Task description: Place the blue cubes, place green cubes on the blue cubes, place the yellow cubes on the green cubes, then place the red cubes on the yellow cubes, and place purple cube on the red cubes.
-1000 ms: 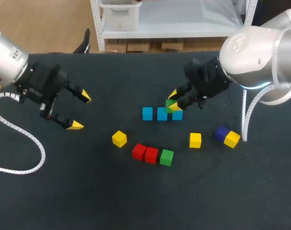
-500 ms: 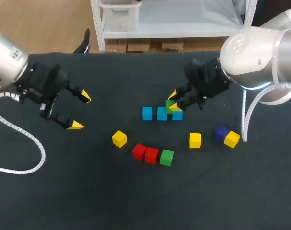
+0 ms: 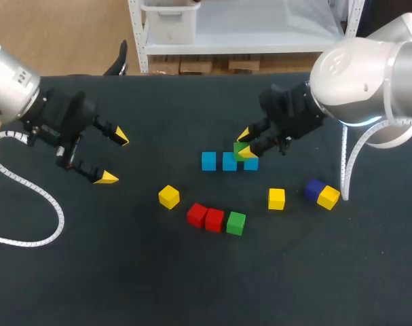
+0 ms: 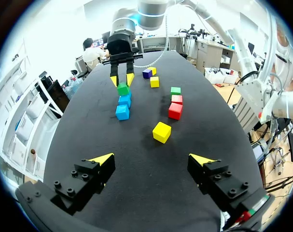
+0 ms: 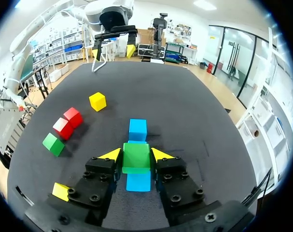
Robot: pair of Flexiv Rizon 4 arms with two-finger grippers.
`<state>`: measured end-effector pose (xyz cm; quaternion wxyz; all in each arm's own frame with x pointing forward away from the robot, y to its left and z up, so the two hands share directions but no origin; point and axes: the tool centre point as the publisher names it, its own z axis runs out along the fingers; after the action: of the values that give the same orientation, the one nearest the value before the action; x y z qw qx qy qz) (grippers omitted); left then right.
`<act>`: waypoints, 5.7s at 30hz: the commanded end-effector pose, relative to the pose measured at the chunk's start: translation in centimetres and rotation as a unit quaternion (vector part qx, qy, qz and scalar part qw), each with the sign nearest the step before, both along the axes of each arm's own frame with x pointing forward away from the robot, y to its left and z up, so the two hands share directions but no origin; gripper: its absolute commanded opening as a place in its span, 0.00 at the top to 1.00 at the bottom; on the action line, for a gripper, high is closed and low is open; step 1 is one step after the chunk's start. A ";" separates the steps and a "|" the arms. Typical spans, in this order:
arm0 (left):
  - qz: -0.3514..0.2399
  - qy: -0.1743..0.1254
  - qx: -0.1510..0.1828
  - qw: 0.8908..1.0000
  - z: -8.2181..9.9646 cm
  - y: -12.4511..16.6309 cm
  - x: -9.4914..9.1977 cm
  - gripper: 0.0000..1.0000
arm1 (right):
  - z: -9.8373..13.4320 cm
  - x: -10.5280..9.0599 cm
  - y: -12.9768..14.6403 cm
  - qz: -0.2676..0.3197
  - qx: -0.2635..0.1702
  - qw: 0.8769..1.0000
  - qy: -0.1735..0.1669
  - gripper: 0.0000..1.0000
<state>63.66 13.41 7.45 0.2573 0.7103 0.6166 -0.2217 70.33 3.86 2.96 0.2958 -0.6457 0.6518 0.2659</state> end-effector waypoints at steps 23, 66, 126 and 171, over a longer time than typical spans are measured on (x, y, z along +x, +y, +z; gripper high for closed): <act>0.000 -0.002 -0.002 1.000 -0.1 0.1 0.0 0.00 | -0.1 0.2 0.0 0.003 0.001 1.000 0.002 0.85; 0.000 -0.002 -0.002 1.000 -0.1 0.1 0.0 0.00 | -0.3 0.4 0.1 0.008 0.000 1.000 0.004 0.58; 0.000 -0.002 -0.002 1.000 -0.1 0.1 0.0 0.00 | 7.9 -1.0 -18.5 0.008 0.079 0.997 0.023 0.00; -0.193 -0.040 0.013 0.980 -6.1 -23.0 -9.0 0.00 | 7.9 -1.0 -18.5 0.008 0.079 0.997 0.023 0.00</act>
<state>54.08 -8.10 2.79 0.2347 0.8252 0.4609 -0.2273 69.28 -14.64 10.91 0.3282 -0.6189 0.6310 0.3335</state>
